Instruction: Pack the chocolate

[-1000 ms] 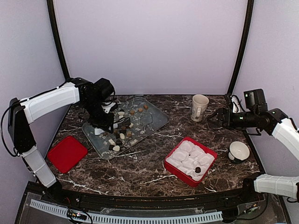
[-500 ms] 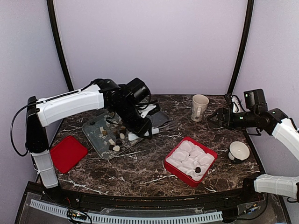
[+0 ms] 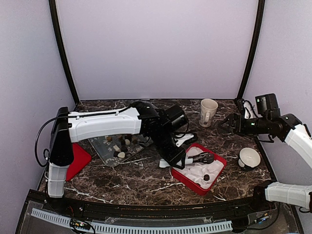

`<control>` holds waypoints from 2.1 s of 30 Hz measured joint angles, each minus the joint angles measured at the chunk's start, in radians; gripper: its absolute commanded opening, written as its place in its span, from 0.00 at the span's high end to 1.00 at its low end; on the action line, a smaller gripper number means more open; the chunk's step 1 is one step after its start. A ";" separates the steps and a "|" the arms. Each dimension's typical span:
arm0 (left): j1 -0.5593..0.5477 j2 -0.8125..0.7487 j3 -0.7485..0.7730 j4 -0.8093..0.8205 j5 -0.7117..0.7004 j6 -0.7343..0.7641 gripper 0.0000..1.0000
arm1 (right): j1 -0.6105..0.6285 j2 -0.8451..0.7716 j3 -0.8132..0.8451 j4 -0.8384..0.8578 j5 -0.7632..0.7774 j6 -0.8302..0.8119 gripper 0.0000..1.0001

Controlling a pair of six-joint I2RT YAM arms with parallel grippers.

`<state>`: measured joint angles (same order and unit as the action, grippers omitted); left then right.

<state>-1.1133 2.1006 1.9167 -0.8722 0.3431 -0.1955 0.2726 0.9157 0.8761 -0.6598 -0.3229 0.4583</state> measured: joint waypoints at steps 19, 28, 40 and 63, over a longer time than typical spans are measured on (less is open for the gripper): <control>-0.024 0.138 0.091 0.048 0.058 0.002 0.68 | -0.003 -0.025 0.000 -0.036 0.009 0.000 0.00; -0.024 0.146 0.136 0.048 0.056 0.001 0.61 | -0.003 -0.025 0.000 -0.042 0.009 0.000 0.00; 0.002 0.134 0.161 0.011 0.036 0.001 0.64 | -0.006 -0.022 0.001 -0.029 0.005 -0.001 0.00; 0.693 -0.549 -0.455 -0.072 -0.136 -0.047 0.63 | -0.023 0.202 0.080 -0.090 0.070 -0.027 0.00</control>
<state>-0.4206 1.5513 1.4612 -0.9443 0.2070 -0.2424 0.2493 1.1175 0.9558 -0.7494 -0.2531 0.4313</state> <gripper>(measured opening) 0.367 0.998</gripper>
